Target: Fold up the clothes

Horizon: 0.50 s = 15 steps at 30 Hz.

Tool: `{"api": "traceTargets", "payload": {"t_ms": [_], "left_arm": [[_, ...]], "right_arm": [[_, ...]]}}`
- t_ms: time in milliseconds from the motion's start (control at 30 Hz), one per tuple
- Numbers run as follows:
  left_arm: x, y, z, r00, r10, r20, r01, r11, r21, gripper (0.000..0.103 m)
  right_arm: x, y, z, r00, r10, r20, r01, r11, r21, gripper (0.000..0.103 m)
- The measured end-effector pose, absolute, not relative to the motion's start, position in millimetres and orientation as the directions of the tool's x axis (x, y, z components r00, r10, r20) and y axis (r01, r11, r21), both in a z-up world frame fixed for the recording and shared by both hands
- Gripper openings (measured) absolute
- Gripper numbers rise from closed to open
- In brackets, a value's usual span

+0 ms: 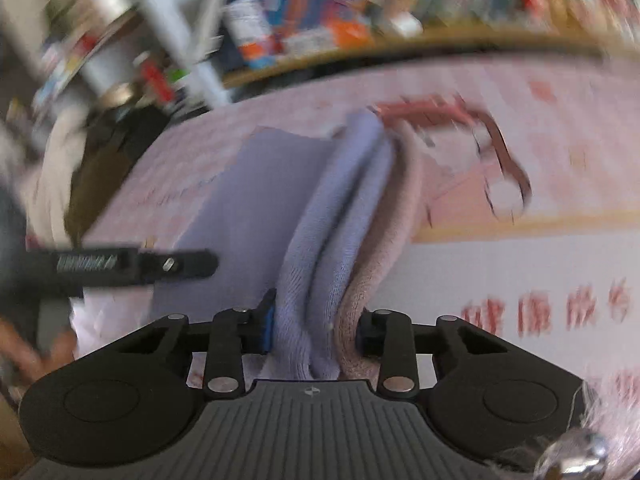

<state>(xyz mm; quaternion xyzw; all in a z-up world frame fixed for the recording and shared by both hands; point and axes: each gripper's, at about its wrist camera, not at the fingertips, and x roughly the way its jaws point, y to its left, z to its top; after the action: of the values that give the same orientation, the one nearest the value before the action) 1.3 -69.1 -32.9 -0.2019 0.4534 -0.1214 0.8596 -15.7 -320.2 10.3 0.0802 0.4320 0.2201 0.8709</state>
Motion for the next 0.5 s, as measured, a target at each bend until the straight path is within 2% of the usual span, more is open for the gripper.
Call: {"api": "traceTargets", "payload": {"t_ms": [67,167,200,300,433,500], "left_arm": [[4,-65,-37,0.541,-0.409,-0.735,0.011,0.877,-0.48,0.049],[6,-56,-45,0.523,-0.443,-0.728,-0.02,0.848,-0.53,0.056],[7,-54,-47,0.519,-0.447,-0.729,-0.026,0.844,-0.536,0.06],[9,-51,-52,0.508,-0.456,-0.73,-0.043,0.833,-0.551,0.068],[11,-53,-57,0.509,-0.47,-0.721,-0.043,0.823,-0.567,0.069],[12,-57,-58,0.513,-0.472,-0.717,-0.033,0.824,-0.566,0.063]], "right_arm": [[-13,-324,5,0.511,0.452,-0.731,-0.286,0.891,0.351,0.032],[-5,-342,-8,0.463,0.481,-0.745,-0.185,0.874,0.45,0.04],[-2,-348,-12,0.446,0.497,-0.744,-0.146,0.861,0.487,0.045],[-2,-365,-22,0.423,0.534,-0.732,-0.047,0.82,0.57,0.05],[1,-367,-26,0.415,0.561,-0.717,-0.03,0.795,0.606,0.052],[4,-359,-26,0.408,0.569,-0.714,-0.064,0.798,0.599,0.05]]}}
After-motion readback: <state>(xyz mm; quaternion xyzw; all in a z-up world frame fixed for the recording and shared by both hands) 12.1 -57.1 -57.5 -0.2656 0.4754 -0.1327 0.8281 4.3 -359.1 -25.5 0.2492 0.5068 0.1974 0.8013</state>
